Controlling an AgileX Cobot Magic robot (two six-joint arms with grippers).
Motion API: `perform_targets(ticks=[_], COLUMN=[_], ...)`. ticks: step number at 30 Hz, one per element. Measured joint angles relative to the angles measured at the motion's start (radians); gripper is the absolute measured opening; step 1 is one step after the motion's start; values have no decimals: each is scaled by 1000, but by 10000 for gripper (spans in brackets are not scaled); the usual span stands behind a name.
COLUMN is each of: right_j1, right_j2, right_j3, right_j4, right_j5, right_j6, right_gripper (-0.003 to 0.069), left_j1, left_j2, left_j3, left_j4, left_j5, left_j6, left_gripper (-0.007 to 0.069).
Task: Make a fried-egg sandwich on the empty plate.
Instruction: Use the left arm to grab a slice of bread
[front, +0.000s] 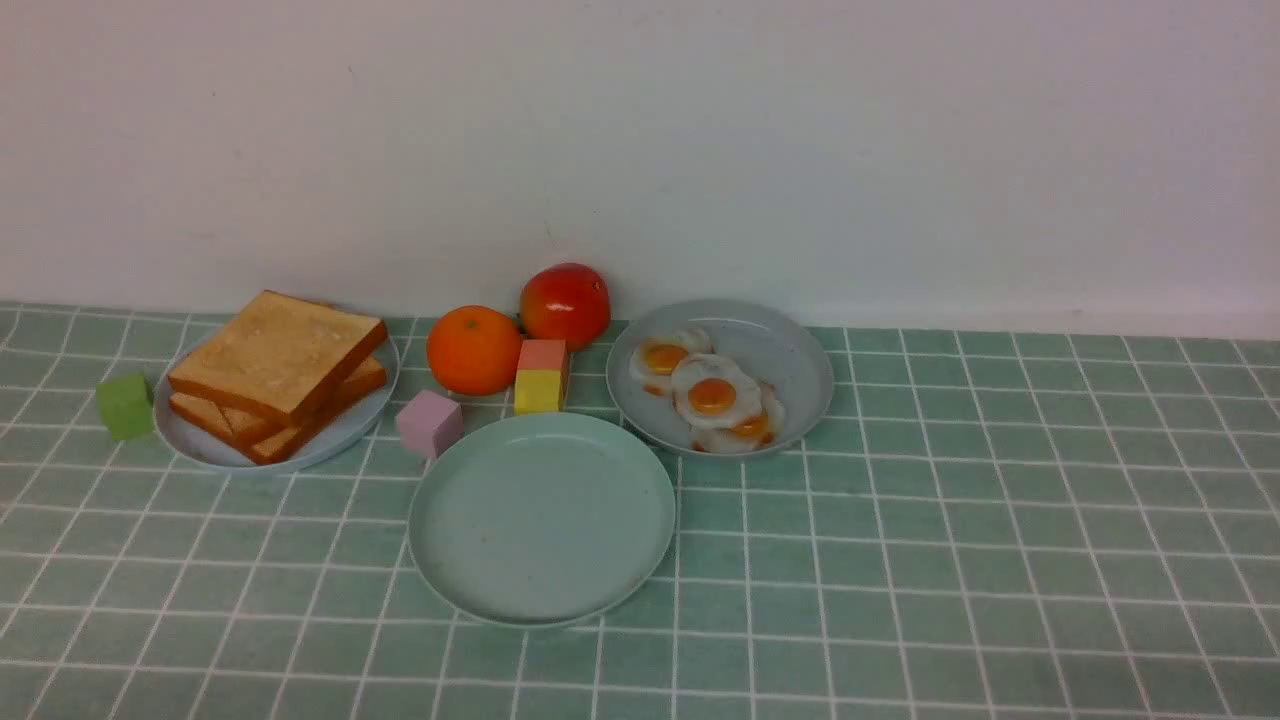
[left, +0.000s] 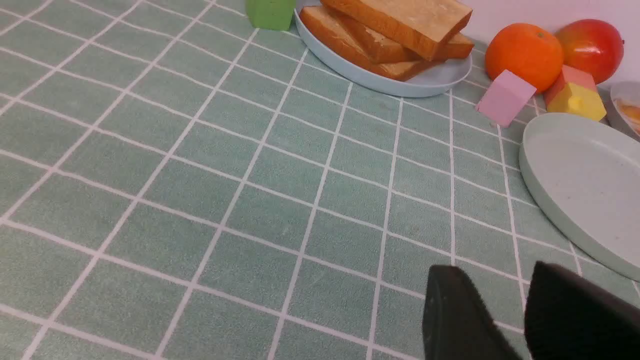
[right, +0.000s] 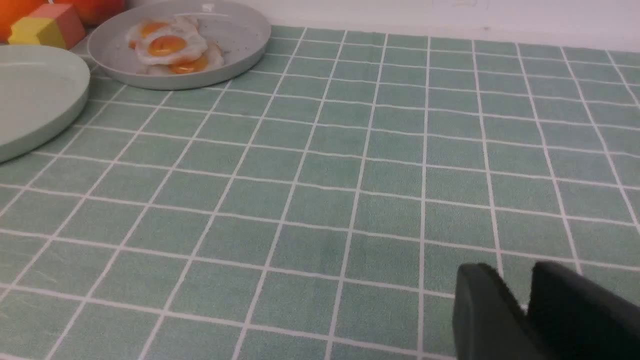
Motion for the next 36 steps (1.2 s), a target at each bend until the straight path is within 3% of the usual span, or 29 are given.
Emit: perform_targets(ticks=[22, 31, 34, 36], right_j1=[0, 0, 0, 0], right_j2=[0, 0, 0, 0], right_j3=[0, 0, 0, 0], right_j4=[0, 0, 0, 0], right_j5=[0, 0, 0, 0], right_j6=[0, 0, 0, 0], right_gripper=[198, 212, 214, 217], left_j1=[0, 0, 0, 0], left_j2=[0, 0, 0, 0], left_j3=[0, 0, -1, -34], left_j4=[-4, -347, -386, -382], left_j5=[-56, -370, -414, -351], left_j6=[-5, -214, -232, -234], left_gripper=[237, 237, 228, 196])
